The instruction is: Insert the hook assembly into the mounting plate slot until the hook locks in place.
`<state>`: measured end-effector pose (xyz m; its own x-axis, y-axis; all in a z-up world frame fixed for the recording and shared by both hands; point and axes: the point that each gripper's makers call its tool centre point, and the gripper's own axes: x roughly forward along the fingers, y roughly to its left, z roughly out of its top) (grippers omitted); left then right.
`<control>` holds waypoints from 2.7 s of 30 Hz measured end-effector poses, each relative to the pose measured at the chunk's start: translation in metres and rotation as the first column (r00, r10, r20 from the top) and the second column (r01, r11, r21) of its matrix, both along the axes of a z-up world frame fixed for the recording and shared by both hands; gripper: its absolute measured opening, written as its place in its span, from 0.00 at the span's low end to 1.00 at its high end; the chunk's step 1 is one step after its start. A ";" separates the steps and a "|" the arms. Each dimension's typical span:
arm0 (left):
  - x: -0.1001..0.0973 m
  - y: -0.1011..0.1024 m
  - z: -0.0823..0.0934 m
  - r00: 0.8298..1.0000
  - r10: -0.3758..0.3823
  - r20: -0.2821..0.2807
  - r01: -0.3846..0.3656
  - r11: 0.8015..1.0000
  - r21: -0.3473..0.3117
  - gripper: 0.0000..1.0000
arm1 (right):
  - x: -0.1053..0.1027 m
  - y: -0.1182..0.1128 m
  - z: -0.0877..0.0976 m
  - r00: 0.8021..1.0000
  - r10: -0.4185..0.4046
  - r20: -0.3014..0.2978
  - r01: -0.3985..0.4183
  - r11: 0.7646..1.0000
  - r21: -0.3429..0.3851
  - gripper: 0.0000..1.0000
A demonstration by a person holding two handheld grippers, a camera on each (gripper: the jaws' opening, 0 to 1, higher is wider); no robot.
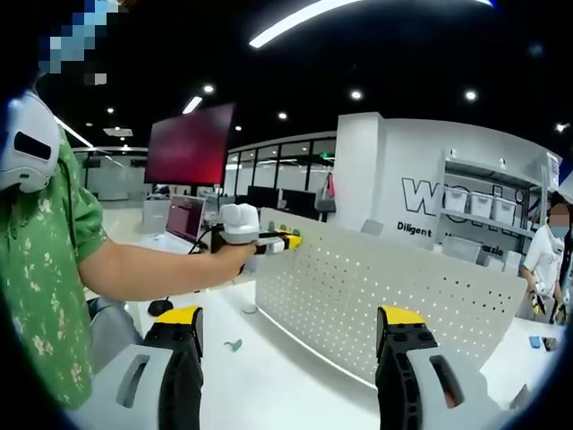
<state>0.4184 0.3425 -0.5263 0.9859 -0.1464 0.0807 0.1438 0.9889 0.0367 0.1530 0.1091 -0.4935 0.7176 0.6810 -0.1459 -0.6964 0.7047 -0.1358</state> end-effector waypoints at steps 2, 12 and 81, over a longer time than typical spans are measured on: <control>0.000 0.000 0.000 1.000 -0.003 -0.001 0.003 1.000 -0.002 0.25 | 0.000 0.000 0.000 1.000 0.001 0.000 -0.001 1.000 0.000 0.81; -0.013 -0.002 0.001 1.000 -0.023 0.003 0.023 1.000 -0.004 0.30 | -0.002 0.004 0.002 1.000 0.011 0.006 -0.011 1.000 0.000 0.81; -0.174 0.015 -0.083 0.981 -0.115 -0.155 0.117 0.993 0.001 0.39 | -0.003 0.037 -0.079 0.987 0.065 -0.146 -0.066 0.998 -0.007 0.81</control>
<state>0.2445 0.3580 -0.6095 0.9627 -0.2606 -0.0733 0.2623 0.9649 0.0145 0.1505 0.1459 -0.5725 0.6420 0.7235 -0.2537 -0.7540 0.6558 -0.0378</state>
